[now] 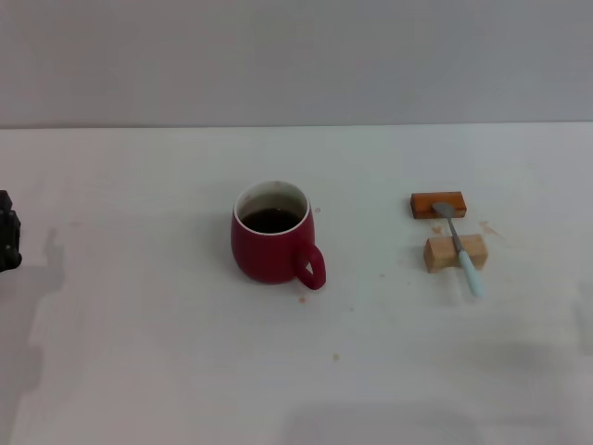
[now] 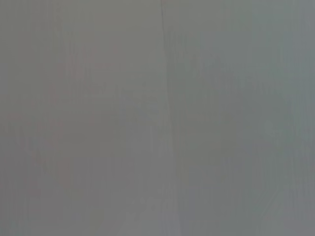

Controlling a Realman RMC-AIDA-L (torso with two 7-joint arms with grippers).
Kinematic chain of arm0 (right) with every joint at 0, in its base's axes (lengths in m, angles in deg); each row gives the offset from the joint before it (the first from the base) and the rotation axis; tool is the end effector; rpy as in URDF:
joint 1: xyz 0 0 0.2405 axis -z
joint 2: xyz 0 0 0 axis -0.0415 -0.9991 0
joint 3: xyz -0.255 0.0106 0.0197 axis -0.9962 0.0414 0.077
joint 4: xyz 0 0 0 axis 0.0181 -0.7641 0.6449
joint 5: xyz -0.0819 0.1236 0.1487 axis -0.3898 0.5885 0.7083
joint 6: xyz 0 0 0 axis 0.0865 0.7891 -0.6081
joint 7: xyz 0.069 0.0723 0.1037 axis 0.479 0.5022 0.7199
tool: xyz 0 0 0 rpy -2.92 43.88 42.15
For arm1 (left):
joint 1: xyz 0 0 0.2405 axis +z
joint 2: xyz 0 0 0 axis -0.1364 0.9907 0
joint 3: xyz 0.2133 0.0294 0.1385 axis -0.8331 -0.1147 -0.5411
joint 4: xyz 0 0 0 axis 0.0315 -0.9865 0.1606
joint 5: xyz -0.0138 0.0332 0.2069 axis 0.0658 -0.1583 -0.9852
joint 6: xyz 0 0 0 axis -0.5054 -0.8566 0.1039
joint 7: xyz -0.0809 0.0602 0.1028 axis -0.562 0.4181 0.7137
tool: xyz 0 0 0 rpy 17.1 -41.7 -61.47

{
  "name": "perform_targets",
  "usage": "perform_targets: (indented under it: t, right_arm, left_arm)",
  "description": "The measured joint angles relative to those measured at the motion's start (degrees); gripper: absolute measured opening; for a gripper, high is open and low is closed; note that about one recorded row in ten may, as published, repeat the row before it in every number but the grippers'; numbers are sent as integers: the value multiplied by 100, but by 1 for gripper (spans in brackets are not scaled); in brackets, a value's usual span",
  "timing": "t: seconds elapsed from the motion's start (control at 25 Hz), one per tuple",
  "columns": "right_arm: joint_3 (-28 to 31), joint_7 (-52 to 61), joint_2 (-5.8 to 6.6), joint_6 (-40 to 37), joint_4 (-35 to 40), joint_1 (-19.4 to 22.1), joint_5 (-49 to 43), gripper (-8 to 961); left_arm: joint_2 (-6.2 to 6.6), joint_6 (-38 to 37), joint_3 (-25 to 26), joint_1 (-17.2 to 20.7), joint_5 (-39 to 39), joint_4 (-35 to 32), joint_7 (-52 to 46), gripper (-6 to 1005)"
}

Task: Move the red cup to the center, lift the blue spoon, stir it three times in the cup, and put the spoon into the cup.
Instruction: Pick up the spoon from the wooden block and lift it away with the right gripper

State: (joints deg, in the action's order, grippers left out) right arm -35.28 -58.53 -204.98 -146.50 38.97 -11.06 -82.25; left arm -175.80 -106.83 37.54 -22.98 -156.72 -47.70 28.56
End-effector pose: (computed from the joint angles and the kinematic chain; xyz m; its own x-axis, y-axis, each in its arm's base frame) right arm 0.3257 0.2010 -0.0294 0.5921 0.2072 -0.7788 -0.7937 -0.0174 -0.6080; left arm -0.3700 0.2786 0.0033 0.7770 -0.0310 0.6287 0.6293 0.0609 -0.7747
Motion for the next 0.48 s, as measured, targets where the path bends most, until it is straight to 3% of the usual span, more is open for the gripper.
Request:
perform_targets:
  t: [0.48]
  right_arm:
    - [-582, -5, -5, 696, -103, -463, 0, 608]
  left_arm:
    - [-9, 169, 14, -59, 3, 4, -5, 655]
